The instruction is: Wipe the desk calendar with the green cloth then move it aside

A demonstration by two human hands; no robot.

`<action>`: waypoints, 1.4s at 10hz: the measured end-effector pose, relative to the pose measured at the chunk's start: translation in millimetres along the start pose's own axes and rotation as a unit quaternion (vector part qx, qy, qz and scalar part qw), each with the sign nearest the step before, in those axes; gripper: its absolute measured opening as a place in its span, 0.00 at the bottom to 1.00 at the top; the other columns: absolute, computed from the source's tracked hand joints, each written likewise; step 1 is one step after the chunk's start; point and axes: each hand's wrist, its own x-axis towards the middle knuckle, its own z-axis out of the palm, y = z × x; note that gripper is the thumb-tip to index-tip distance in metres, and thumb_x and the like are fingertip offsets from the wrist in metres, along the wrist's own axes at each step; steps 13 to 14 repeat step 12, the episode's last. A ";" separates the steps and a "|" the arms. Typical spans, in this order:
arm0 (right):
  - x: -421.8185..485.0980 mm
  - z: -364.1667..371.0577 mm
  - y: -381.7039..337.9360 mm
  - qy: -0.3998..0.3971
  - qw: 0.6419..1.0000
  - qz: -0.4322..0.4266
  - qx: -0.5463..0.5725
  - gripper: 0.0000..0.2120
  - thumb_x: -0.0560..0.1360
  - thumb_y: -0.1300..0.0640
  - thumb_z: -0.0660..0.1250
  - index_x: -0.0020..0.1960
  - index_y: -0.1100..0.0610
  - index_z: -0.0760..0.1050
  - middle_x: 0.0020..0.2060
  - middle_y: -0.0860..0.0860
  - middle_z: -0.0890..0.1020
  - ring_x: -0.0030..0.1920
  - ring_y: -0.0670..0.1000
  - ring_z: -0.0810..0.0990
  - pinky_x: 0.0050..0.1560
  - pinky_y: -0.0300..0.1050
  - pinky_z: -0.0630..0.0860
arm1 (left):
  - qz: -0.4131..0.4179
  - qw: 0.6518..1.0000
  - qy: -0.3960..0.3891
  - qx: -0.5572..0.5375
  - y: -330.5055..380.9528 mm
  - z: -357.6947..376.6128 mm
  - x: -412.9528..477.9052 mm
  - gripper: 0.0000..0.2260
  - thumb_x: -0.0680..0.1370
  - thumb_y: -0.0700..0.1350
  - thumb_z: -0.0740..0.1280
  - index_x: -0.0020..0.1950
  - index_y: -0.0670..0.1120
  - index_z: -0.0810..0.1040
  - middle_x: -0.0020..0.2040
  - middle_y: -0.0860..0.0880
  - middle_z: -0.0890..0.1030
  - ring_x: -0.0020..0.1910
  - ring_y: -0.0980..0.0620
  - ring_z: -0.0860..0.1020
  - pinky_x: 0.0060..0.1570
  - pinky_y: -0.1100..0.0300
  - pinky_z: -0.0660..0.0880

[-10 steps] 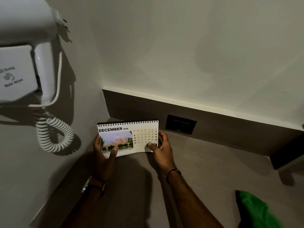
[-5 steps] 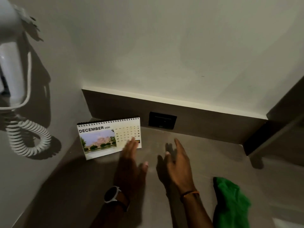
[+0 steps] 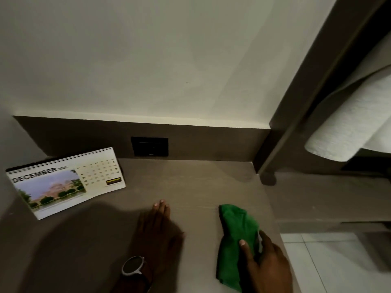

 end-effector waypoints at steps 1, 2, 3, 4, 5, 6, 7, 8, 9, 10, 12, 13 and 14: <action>-4.3 -0.9 4.1 -0.035 0.994 0.090 0.058 0.34 0.66 0.31 0.70 0.64 0.51 0.76 0.50 0.52 0.85 0.51 0.56 0.83 0.53 0.46 0.77 | 0.005 1.000 -0.008 0.011 0.3 1.1 0.2 0.39 0.78 0.69 0.49 0.78 0.44 0.48 0.80 0.44 0.51 0.78 0.46 0.47 0.73 0.41 0.51; -5.9 -1.7 -3.9 -0.108 0.979 0.133 0.109 0.31 0.64 0.32 0.73 0.56 0.52 0.75 0.36 0.46 0.81 0.41 0.53 0.81 0.44 0.41 0.72 | -0.003 1.000 -0.007 0.019 0.0 -1.8 0.0 0.39 0.77 0.69 0.49 0.78 0.44 0.48 0.79 0.44 0.52 0.78 0.47 0.48 0.73 0.41 0.51; 3.0 -5.8 -6.5 -0.189 0.954 0.129 0.192 0.20 0.61 0.43 0.79 0.47 0.54 0.82 0.32 0.45 0.86 0.33 0.44 0.85 0.35 0.36 0.77 | -0.001 0.999 -0.007 0.031 2.8 -6.1 0.1 0.39 0.77 0.69 0.49 0.78 0.43 0.49 0.79 0.43 0.53 0.77 0.45 0.49 0.73 0.41 0.51; 11.5 -8.1 0.7 -0.211 0.929 0.127 0.275 0.16 0.63 0.60 0.80 0.49 0.55 0.81 0.34 0.45 0.88 0.34 0.45 0.86 0.33 0.38 0.80 | -0.001 0.999 -0.010 0.040 6.1 -10.7 0.6 0.39 0.77 0.69 0.50 0.78 0.43 0.51 0.79 0.42 0.55 0.77 0.44 0.51 0.72 0.40 0.52; 18.5 -17.4 10.9 -0.262 0.874 0.160 0.378 0.21 0.64 0.75 0.76 0.54 0.62 0.79 0.39 0.55 0.89 0.39 0.56 0.88 0.33 0.45 0.83 | -0.003 0.999 -0.014 0.045 7.4 -12.5 0.7 0.39 0.77 0.69 0.50 0.78 0.43 0.52 0.78 0.42 0.56 0.77 0.44 0.52 0.72 0.40 0.52; 26.1 -29.9 29.6 -0.314 0.851 0.157 0.391 0.26 0.64 0.80 0.70 0.58 0.62 0.78 0.45 0.61 0.88 0.43 0.61 0.88 0.35 0.48 0.84 | -0.004 0.999 -0.016 0.045 7.2 -10.8 1.1 0.39 0.77 0.69 0.50 0.78 0.43 0.53 0.78 0.43 0.56 0.77 0.44 0.52 0.72 0.40 0.51; 27.2 -36.0 43.2 -0.314 0.903 0.081 0.281 0.29 0.67 0.74 0.73 0.66 0.58 0.76 0.47 0.54 0.88 0.47 0.56 0.87 0.50 0.52 0.84 | -0.005 0.999 -0.016 0.044 5.1 -9.0 1.0 0.39 0.77 0.70 0.50 0.78 0.44 0.53 0.78 0.43 0.57 0.77 0.45 0.52 0.73 0.41 0.50; 21.4 -34.9 45.5 -0.154 0.987 -0.023 0.041 0.38 0.66 0.40 0.77 0.72 0.44 0.67 0.59 0.47 0.77 0.56 0.51 0.80 0.57 0.48 0.78 | -0.010 0.999 -0.013 0.042 6.1 -11.3 1.0 0.39 0.77 0.70 0.50 0.78 0.44 0.53 0.78 0.44 0.58 0.77 0.46 0.52 0.73 0.42 0.50; 11.1 -25.2 42.3 -0.040 0.982 -0.180 -0.043 0.39 0.73 0.27 0.57 0.79 0.38 0.51 0.80 0.46 0.54 0.79 0.57 0.55 0.74 0.56 0.65 | -0.011 0.999 -0.010 0.042 6.6 -13.0 0.9 0.39 0.77 0.70 0.50 0.78 0.44 0.53 0.79 0.44 0.56 0.77 0.46 0.52 0.73 0.41 0.51; 2.1 1.2 38.0 -0.103 0.944 -0.286 -0.128 0.33 0.77 0.29 0.44 0.78 0.34 0.37 0.80 0.41 0.33 0.80 0.52 0.33 0.78 0.56 0.42 | -0.016 0.999 -0.015 0.038 8.1 -15.9 0.6 0.39 0.77 0.70 0.49 0.78 0.45 0.51 0.79 0.44 0.55 0.77 0.46 0.51 0.73 0.41 0.52; -1.7 -21.0 26.4 -0.097 0.961 -0.248 -0.074 0.30 0.77 0.30 0.36 0.78 0.33 0.39 0.80 0.40 0.37 0.81 0.53 0.35 0.80 0.60 0.43 | -0.025 0.998 -0.063 0.013 17.9 -36.2 -1.0 0.40 0.76 0.70 0.48 0.78 0.45 0.50 0.79 0.44 0.52 0.77 0.45 0.50 0.73 0.42 0.50; -1.7 -21.0 26.4 -0.097 0.961 -0.248 -0.074 0.30 0.77 0.30 0.36 0.78 0.33 0.39 0.80 0.40 0.37 0.81 0.53 0.35 0.80 0.60 0.43 | -0.025 0.998 -0.063 0.013 17.9 -36.2 -1.0 0.40 0.76 0.70 0.48 0.78 0.45 0.50 0.79 0.44 0.52 0.77 0.45 0.50 0.73 0.42 0.50; -1.7 -21.0 26.4 -0.097 0.961 -0.248 -0.074 0.30 0.77 0.30 0.36 0.78 0.33 0.39 0.80 0.40 0.37 0.81 0.53 0.35 0.80 0.60 0.43 | -0.025 0.998 -0.063 0.013 17.9 -36.2 -1.0 0.40 0.76 0.70 0.48 0.78 0.45 0.50 0.79 0.44 0.52 0.77 0.45 0.50 0.73 0.42 0.50</action>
